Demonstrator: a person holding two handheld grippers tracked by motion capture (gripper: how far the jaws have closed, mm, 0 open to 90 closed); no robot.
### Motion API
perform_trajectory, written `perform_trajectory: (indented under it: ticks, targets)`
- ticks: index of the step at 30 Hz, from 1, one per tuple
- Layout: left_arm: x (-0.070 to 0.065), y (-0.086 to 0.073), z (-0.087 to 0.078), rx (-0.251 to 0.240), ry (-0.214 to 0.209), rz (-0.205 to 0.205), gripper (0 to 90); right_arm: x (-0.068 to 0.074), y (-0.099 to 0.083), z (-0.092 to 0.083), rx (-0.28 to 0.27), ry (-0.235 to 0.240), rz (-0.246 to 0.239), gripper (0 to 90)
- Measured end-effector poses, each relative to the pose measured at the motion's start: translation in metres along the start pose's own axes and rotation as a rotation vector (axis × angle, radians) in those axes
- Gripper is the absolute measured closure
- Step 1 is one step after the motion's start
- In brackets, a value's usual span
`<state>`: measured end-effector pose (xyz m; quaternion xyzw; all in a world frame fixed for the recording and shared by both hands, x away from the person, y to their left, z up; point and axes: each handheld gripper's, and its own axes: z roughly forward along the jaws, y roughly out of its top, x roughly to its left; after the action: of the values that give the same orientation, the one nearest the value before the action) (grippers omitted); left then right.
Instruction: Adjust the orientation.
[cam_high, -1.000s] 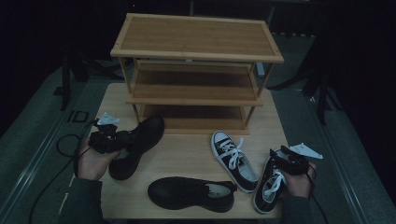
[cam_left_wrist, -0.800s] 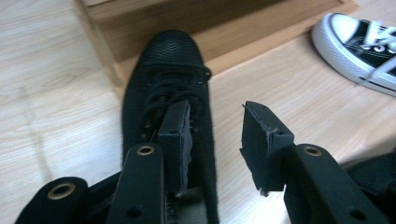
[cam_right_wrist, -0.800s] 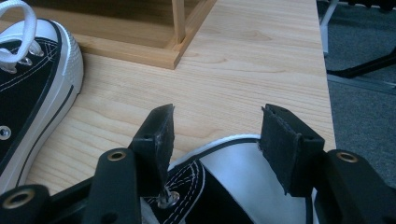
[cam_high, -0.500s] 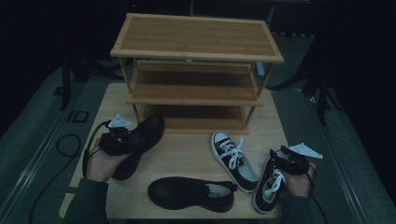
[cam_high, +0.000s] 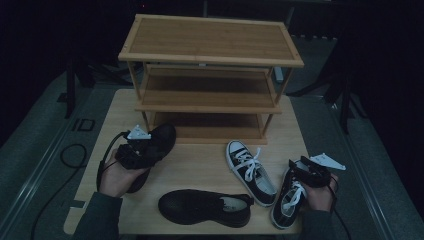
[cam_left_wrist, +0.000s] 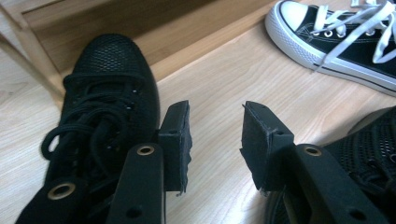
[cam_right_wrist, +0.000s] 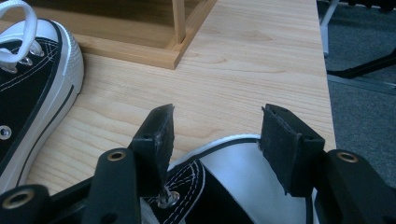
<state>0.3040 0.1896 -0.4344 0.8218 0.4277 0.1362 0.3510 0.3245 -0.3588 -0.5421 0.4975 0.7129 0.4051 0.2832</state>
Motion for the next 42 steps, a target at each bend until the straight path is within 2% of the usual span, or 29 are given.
perform_trajectory:
  ticks: [11, 19, 21, 24, 25, 34, 40, 42]
  targets:
    - [-0.013, 0.003, 0.005, 0.019, -0.015, 0.034, 60.0, 0.000, 0.000, 0.000, 0.000, 0.002, -0.001, 44.4]
    - [-0.017, 0.002, 0.007, 0.024, -0.037, 0.047, 57.2, 0.000, 0.000, 0.000, 0.000, 0.002, -0.001, 44.4]
    - [-0.020, 0.001, 0.009, 0.031, -0.054, 0.058, 56.5, 0.000, 0.000, 0.000, 0.000, 0.002, -0.001, 44.4]
    - [-0.021, 0.001, 0.010, 0.035, -0.058, 0.064, 56.2, 0.000, 0.000, 0.000, 0.000, 0.002, -0.001, 44.4]
    - [-0.026, 0.002, 0.010, 0.039, -0.067, 0.080, 56.0, 0.000, 0.000, 0.000, 0.000, 0.002, -0.001, 44.4]
    - [-0.032, 0.003, 0.010, 0.055, -0.097, 0.095, 56.7, 0.000, 0.000, 0.000, 0.001, 0.002, -0.001, 44.3]
    - [-0.044, 0.002, 0.014, 0.076, -0.131, 0.138, 57.0, 0.000, 0.000, 0.000, 0.000, 0.002, -0.002, 44.4]
    - [-0.044, 0.002, 0.014, 0.076, -0.131, 0.138, 57.0, 0.000, 0.000, 0.000, 0.000, 0.002, -0.002, 44.4]
